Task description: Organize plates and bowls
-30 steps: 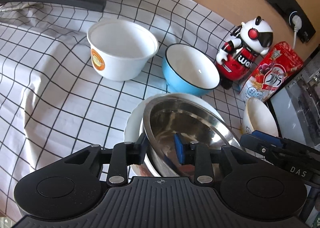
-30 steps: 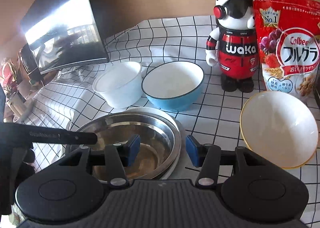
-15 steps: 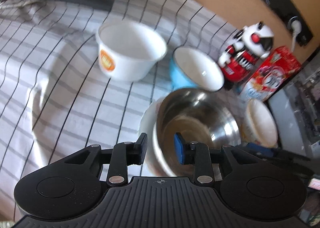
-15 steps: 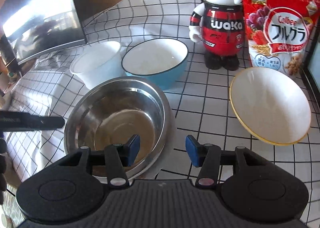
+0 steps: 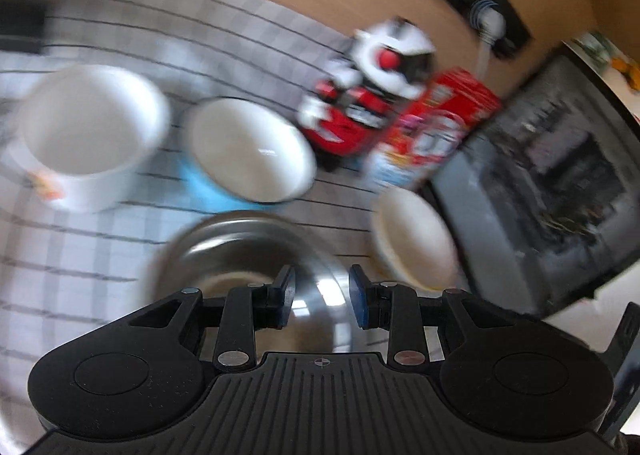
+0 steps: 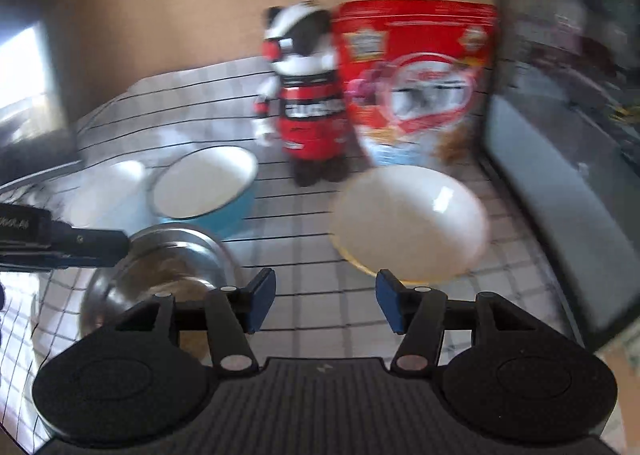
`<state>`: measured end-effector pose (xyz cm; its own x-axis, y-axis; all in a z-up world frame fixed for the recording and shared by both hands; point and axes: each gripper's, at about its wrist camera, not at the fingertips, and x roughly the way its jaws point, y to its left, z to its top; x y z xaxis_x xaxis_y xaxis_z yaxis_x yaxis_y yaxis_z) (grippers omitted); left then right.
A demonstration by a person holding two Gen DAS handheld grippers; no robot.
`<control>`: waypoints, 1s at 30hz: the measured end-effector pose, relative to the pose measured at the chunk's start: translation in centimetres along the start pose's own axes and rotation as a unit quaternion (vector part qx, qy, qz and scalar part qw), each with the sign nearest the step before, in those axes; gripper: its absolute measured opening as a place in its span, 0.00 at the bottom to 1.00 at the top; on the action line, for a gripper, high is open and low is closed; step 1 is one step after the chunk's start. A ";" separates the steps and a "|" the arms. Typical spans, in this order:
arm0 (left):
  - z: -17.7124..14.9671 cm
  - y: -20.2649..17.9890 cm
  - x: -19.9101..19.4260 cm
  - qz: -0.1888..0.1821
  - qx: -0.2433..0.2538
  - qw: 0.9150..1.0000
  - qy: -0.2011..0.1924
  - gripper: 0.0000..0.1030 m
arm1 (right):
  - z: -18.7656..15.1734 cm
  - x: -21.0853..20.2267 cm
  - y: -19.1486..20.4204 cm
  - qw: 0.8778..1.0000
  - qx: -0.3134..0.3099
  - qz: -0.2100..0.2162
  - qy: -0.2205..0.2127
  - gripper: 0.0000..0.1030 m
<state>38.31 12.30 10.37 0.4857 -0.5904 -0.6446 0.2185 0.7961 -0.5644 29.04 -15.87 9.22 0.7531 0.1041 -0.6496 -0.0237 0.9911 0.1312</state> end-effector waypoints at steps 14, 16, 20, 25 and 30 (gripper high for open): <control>1.4 -10.0 15.8 0.080 0.036 0.995 0.037 0.31 | 1.7 5.2 -13.4 0.997 0.069 -0.023 0.008 0.61; 1.5 -10.3 17.5 0.111 0.022 0.993 0.037 0.31 | 2.1 7.3 -14.0 0.997 0.062 -0.035 0.006 0.61; 1.4 -10.3 19.9 0.148 0.016 0.988 0.041 0.29 | 2.5 11.0 -14.3 0.999 0.047 -0.011 0.006 0.52; 0.2 -9.8 21.6 0.163 -0.001 0.985 0.056 0.26 | 2.5 14.3 -14.3 0.998 0.046 0.027 0.031 0.51; -0.5 -9.3 22.8 0.155 -0.010 0.986 0.066 0.24 | 1.9 15.6 -14.7 0.993 0.065 0.076 0.063 0.39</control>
<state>46.86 -8.66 0.68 0.4119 -0.3317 -0.8487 0.0596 0.9392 -0.3381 42.38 -28.95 -1.38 0.6584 0.2691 -0.7030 -0.0389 0.9448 0.3253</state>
